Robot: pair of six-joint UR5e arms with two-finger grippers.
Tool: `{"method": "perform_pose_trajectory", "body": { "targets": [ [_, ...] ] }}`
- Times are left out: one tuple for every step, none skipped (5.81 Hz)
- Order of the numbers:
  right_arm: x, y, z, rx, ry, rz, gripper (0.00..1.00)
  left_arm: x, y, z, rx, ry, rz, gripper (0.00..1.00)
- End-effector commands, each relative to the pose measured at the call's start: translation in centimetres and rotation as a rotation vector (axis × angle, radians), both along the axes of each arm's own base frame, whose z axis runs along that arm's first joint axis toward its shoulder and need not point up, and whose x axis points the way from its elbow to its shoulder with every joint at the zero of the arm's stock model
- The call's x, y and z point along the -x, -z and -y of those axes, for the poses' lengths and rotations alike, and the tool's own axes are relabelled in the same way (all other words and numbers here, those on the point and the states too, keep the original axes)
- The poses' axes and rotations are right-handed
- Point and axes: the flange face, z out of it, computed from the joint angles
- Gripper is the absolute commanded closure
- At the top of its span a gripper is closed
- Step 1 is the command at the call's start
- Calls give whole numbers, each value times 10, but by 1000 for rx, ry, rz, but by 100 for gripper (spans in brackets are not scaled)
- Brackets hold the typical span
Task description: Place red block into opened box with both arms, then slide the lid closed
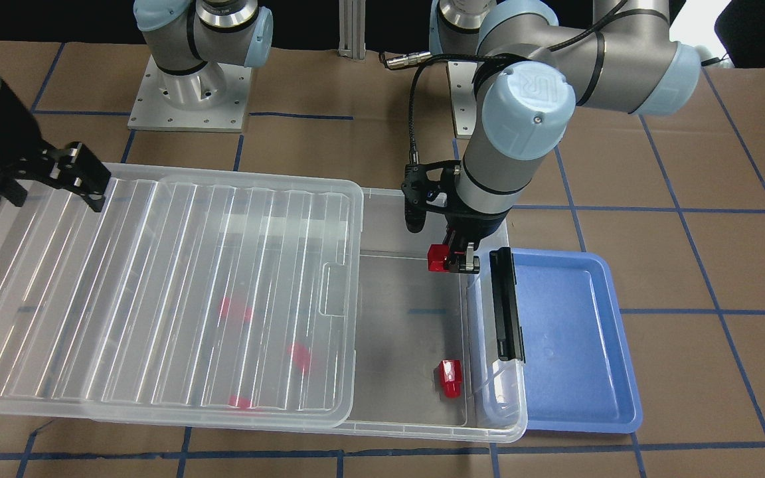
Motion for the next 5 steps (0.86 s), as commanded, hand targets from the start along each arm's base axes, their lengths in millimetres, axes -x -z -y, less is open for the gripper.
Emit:
{"method": "perform_pose_trajectory", "body": {
  "targets": [
    [110,9,-3,-31,-41,-16,0,10,88,9,12,16,3,100],
    [162,31,-4,-89,-27,-37,0,10,121,15,4,16,10,99],
    [210,58,3,-101,-33,-25,0,12,140,20,0,19,11,99],
    [250,84,6,-111,-65,-8,0,12,144,20,-5,18,10,97],
    [270,108,12,-124,-60,-2,0,12,150,21,-12,22,11,77]
  ]
}}
